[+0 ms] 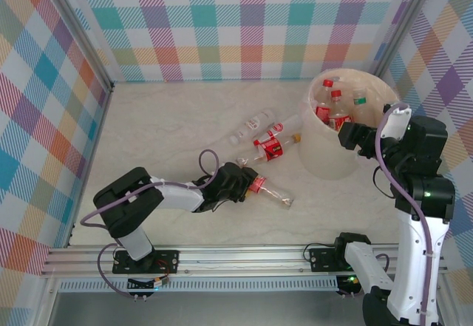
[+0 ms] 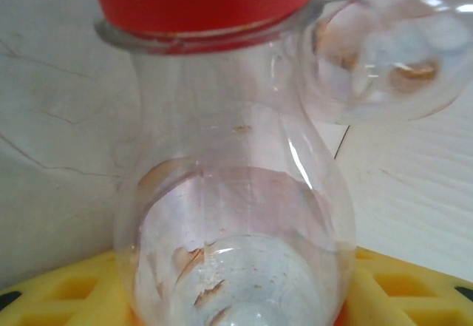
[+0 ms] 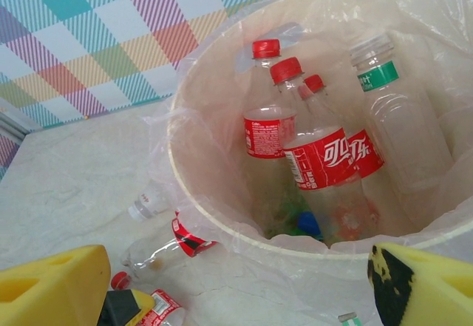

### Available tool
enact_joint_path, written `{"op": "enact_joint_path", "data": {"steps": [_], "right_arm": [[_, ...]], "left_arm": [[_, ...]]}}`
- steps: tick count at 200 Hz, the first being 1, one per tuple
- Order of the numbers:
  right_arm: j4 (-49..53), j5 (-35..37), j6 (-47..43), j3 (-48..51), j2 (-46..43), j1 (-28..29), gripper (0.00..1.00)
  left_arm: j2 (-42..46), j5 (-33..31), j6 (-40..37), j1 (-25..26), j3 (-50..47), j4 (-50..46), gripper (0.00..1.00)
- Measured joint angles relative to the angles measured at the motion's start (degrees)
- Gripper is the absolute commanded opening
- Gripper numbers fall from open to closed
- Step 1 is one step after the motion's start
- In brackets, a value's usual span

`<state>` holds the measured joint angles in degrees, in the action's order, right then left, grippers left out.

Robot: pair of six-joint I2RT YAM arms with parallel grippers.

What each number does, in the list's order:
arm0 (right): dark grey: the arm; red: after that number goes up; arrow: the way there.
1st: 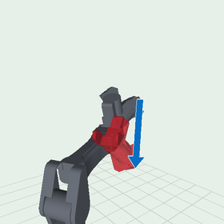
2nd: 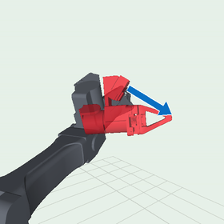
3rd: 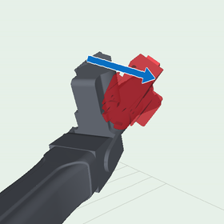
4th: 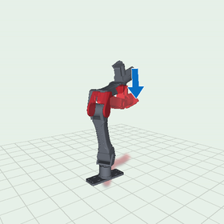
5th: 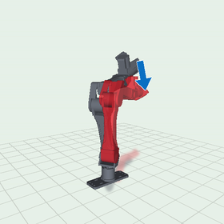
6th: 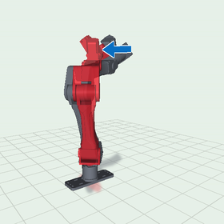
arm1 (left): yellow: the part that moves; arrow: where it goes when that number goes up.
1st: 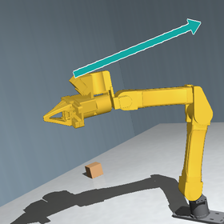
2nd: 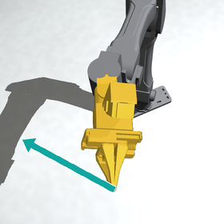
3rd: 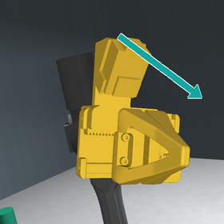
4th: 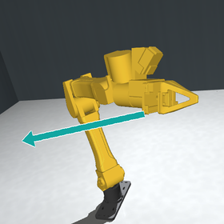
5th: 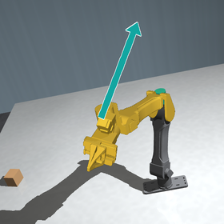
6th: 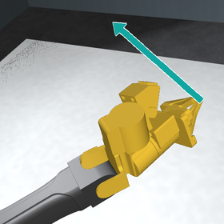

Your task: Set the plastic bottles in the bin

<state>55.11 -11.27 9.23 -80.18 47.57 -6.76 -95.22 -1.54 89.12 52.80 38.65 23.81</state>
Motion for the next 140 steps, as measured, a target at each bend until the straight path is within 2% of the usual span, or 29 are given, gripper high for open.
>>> {"op": "enact_joint_path", "data": {"steps": [48, 100, 122, 140], "right_arm": [[0.4, -2.8, 0.2, -3.9, 0.3, 0.0, 0.88], [-0.3, -8.5, 1.7, -4.9, 1.7, 1.2, 0.87], [-2.4, -11.2, 2.8, -4.2, 2.8, 5.9, 0.87], [-3.1, -10.7, 2.8, -3.9, 4.7, 13.7, 0.87]], "left_arm": [[10.1, -4.4, -15.3, 0.0, 4.7, -16.6, 0.57], [18.3, -6.7, -44.5, -1.2, 13.9, -32.6, 0.59], [21.1, -6.5, -56.7, -1.7, 15.5, -34.9, 0.59], [23.0, -5.1, -65.3, -2.6, 15.6, -36.0, 0.59]]}}
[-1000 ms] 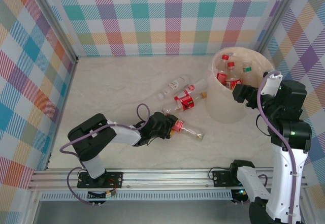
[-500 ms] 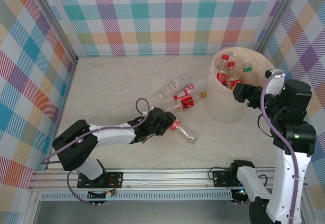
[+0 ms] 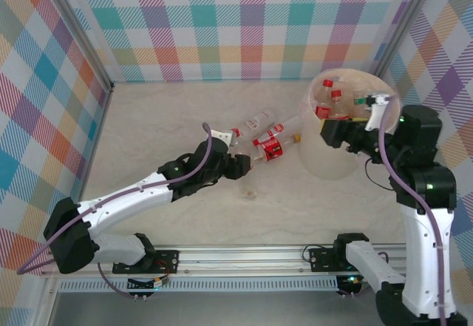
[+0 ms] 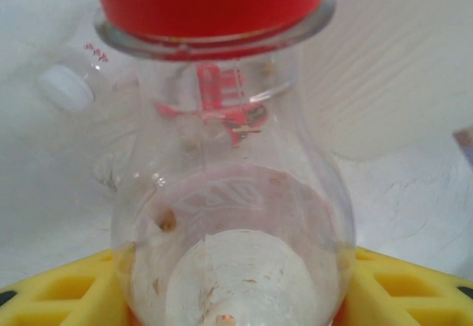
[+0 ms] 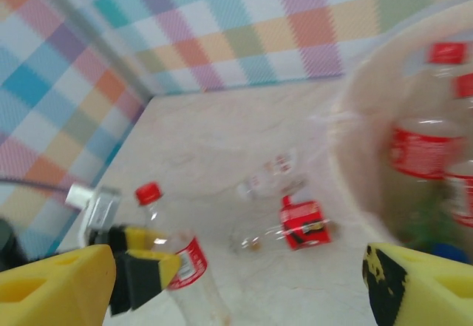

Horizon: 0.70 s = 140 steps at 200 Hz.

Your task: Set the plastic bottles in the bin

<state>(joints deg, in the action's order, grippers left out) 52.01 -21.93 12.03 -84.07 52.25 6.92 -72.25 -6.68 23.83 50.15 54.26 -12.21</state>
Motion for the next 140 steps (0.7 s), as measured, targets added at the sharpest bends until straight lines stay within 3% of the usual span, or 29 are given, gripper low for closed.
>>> {"op": "enact_joint_path", "data": {"steps": [19, 54, 140], "right_arm": [[-2.1, -1.0, 0.1, 1.2, 2.6, 6.6, 0.87], [-7.3, -5.0, 0.9, 4.8, 9.4, 12.6, 0.86], [-19.6, -15.4, 3.7, 13.5, 18.2, 15.6, 0.85]], "left_arm": [[0.6, 2.3, -7.4, -1.4, 0.0, -0.2, 0.59], [0.7, 7.5, -15.7, -3.1, 0.0, -0.3, 0.59], [2.6, 17.5, -20.7, -4.6, 1.0, 0.5, 0.59]]}}
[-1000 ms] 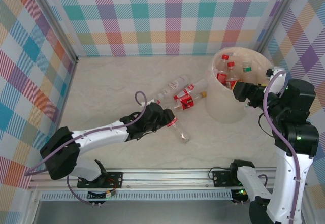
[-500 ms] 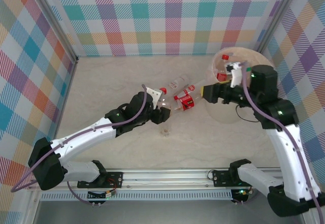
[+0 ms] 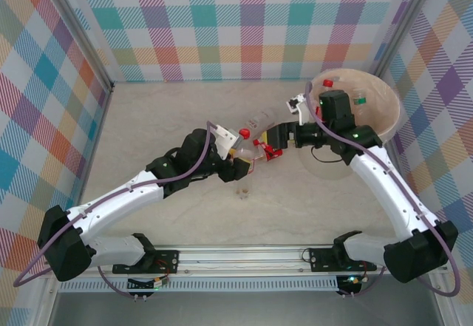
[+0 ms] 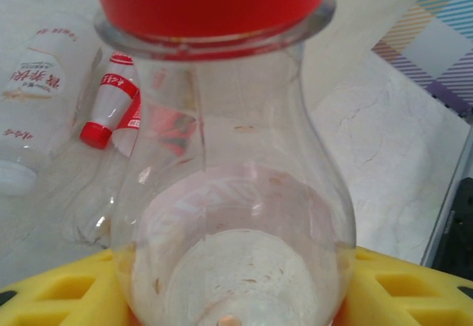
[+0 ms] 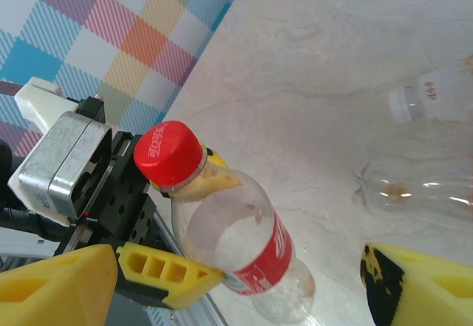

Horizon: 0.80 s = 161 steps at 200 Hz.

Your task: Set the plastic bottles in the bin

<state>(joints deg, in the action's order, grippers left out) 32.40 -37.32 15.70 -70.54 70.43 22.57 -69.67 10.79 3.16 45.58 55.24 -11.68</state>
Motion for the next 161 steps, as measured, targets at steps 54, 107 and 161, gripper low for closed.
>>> {"op": "enact_joint_path", "data": {"steps": [54, 107, 161], "right_arm": [[-4.7, -1.6, 0.6, 0.2, 4.6, 4.2, 0.85], [-7.9, -2.3, 1.6, 0.2, 6.9, 5.5, 0.81], [-9.7, -2.6, 2.3, 0.3, 7.4, 5.8, 0.7]], "left_arm": [[0.0, 3.6, 0.9, -0.3, 0.4, 1.9, 0.58], [-0.3, 6.5, 3.7, -0.4, 1.3, 5.3, 0.58], [-1.9, 6.8, 5.3, -0.5, 2.2, 7.5, 0.58]]}}
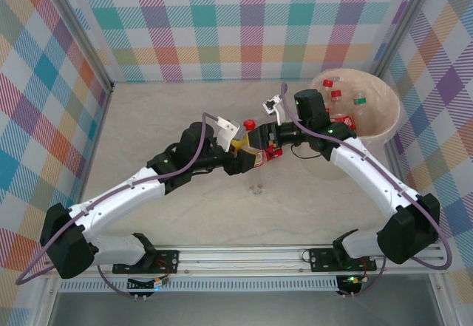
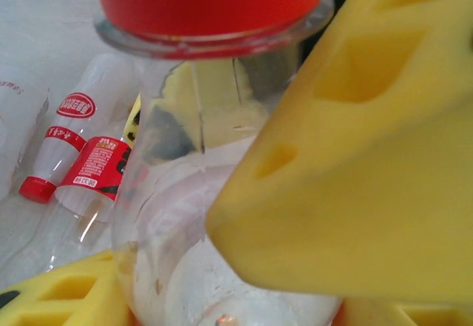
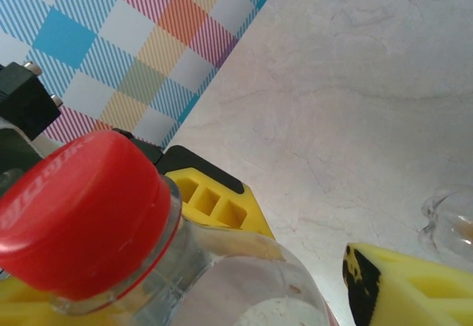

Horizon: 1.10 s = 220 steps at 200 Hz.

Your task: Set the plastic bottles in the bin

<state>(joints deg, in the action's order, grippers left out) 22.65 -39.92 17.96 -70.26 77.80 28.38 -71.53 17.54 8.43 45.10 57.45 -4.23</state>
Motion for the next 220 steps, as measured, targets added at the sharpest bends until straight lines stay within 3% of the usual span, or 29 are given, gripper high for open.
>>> {"op": "enact_joint_path", "data": {"steps": [61, 98, 115, 174, 220], "right_arm": [[0.1, 0.7, -0.4, -0.1, 0.1, 0.1, 0.53], [0.4, 3.6, -0.3, -0.5, 0.0, 0.1, 0.5], [2.1, 6.3, -0.4, -1.1, 0.0, 0.1, 0.48], [11.2, 16.2, -1.2, -12.4, -3.0, -4.0, 0.44], [19.5, 23.5, -4.5, -33.7, -5.6, -9.5, 0.42]], "left_arm": [[-1.6, -0.1, 1.3, 0.0, 0.9, 0.3, 0.62], [-1.9, -0.7, 1.8, 0.0, 1.9, 0.3, 0.92], [-1.8, -0.7, 1.0, -0.3, 3.3, -0.3, 1.0], [4.5, -4.9, -2.7, -2.1, 9.7, -15.5, 1.0], [4.0, -9.2, 0.4, -14.8, 10.4, -22.7, 1.0]]}}
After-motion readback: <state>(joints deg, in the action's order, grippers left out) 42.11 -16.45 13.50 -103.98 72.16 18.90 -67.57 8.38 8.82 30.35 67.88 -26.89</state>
